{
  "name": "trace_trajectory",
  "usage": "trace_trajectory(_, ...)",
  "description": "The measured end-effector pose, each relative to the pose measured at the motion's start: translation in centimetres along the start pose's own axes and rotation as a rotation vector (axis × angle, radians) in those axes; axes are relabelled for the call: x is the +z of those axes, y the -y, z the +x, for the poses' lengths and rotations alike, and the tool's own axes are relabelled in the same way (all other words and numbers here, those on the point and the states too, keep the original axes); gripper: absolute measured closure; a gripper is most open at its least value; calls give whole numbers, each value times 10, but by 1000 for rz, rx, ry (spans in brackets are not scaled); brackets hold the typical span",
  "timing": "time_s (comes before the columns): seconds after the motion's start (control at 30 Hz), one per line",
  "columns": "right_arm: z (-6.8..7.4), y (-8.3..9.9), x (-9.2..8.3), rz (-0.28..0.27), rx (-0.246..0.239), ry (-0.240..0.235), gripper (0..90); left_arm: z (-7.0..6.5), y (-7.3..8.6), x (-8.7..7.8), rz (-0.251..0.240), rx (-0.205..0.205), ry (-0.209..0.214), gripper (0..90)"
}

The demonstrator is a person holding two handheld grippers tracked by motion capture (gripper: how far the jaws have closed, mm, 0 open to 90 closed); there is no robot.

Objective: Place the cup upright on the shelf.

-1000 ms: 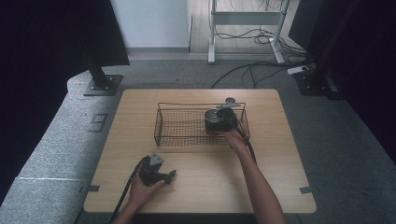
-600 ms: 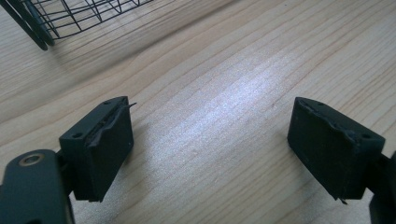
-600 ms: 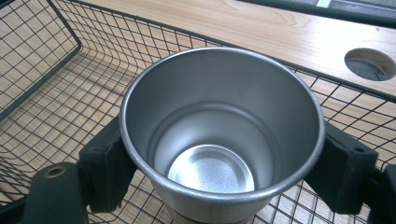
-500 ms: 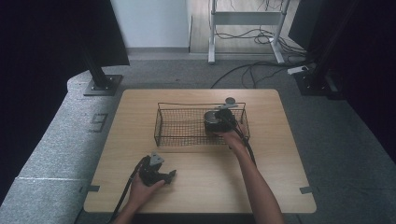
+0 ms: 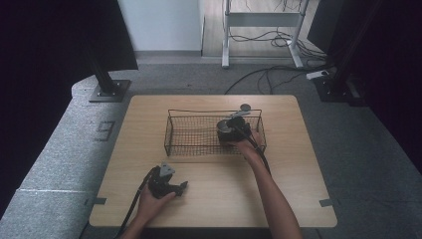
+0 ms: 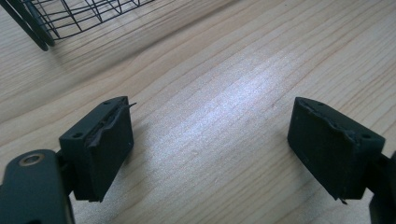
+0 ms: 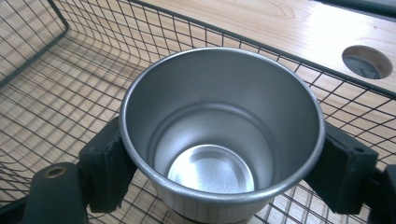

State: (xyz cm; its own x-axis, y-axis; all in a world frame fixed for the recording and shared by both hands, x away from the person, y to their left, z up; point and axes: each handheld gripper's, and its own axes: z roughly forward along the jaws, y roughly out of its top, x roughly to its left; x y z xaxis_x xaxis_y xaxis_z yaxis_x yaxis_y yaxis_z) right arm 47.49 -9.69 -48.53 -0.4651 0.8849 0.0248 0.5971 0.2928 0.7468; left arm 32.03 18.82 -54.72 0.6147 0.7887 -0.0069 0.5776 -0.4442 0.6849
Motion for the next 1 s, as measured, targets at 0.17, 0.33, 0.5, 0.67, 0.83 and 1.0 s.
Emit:
trace_trajectory(0.17, 2, 0, 2, 18, -24, 18, 184, 0, 0, 0, 0, 0, 0, 142)
trace_trajectory(0.33, 4, 1, 5, 41, -42, 41, 183, 0, 0, 0, 0, 0, 0, 142)
trace_trajectory(0.5, -1, 0, 3, 57, -24, 20, 183, 0, 0, 0, 0, 0, 0, 142)
trace_trajectory(0.67, -5, 1, 1, 79, -26, 1, 178, 0, 0, 0, 0, 0, 0, 142)
trace_trajectory(0.83, -5, 1, 0, 106, -40, 10, 137, 0, 0, 0, 0, 0, 0, 142)
trace_trajectory(1.0, -3, 0, -1, 125, -66, 13, 126, 0, 0, 0, 0, 0, 0, 142)
